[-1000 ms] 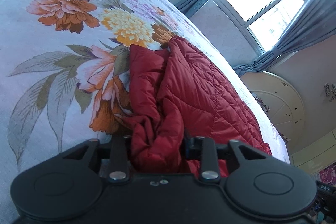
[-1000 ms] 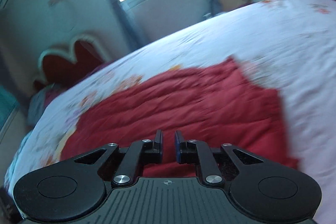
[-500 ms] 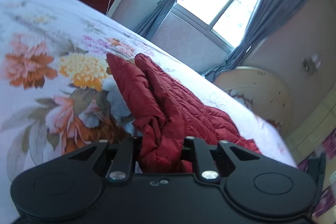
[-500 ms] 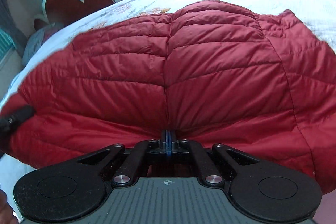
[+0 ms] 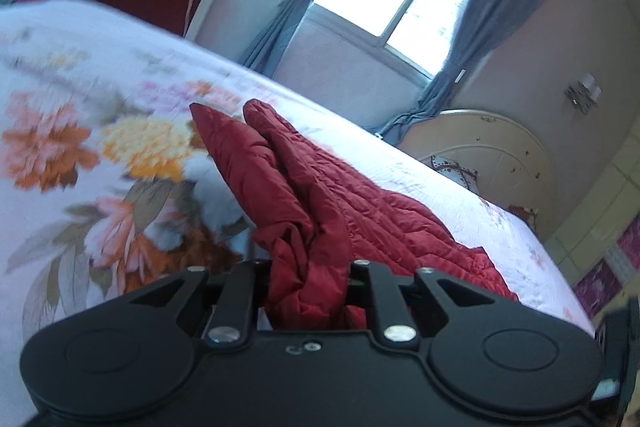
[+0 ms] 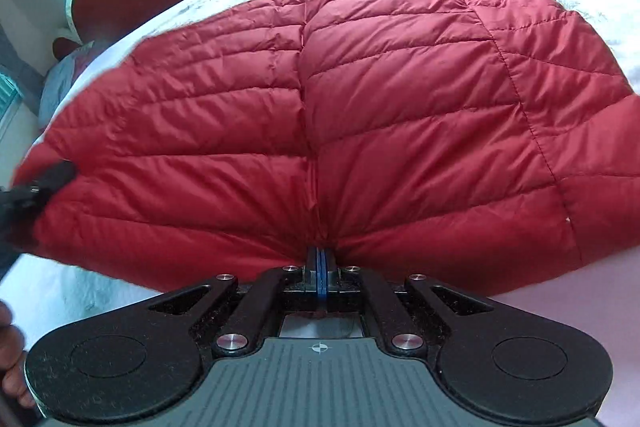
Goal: Fold large clothes
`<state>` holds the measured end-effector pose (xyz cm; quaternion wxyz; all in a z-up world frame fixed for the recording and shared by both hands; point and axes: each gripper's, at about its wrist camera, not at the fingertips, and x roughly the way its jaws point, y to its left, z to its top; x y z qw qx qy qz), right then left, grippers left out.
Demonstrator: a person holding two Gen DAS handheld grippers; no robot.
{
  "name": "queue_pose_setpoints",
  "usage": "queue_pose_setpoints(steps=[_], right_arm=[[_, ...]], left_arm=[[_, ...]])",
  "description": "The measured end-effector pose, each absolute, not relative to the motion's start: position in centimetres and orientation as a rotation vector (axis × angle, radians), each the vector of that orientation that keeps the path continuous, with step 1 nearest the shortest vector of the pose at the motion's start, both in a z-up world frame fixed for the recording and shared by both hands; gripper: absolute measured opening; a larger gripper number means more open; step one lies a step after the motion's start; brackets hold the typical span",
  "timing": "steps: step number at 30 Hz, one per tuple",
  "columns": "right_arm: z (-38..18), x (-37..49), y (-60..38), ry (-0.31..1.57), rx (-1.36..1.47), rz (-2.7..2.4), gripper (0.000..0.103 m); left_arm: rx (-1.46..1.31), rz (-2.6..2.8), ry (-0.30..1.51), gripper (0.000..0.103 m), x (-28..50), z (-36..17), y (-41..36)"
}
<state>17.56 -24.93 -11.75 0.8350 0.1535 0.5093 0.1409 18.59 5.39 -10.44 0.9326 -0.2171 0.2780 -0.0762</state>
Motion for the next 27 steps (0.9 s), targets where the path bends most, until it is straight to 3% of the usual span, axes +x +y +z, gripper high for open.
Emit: queue_pose_setpoints(steps=[9, 15, 21, 27], right_arm=[[-7.0, 21.6, -26.7, 0.866, 0.404, 0.278, 0.0], [-11.0, 26.3, -24.6, 1.011, 0.349, 0.295, 0.0], [-7.6, 19.8, -29.5, 0.928, 0.446, 0.39, 0.0], [-11.8, 19.2, -30.2, 1.081, 0.458, 0.474, 0.0]], left_arm=[[-0.326, -0.143, 0.566, 0.016, 18.7, -8.6, 3.9], [-0.281, -0.129, 0.572, 0.016, 18.8, -7.6, 2.6], [-0.217, -0.13, 0.58, 0.015, 19.1, -5.5, 0.5], [-0.144, -0.172, 0.557, 0.015, 19.2, -2.6, -4.6]])
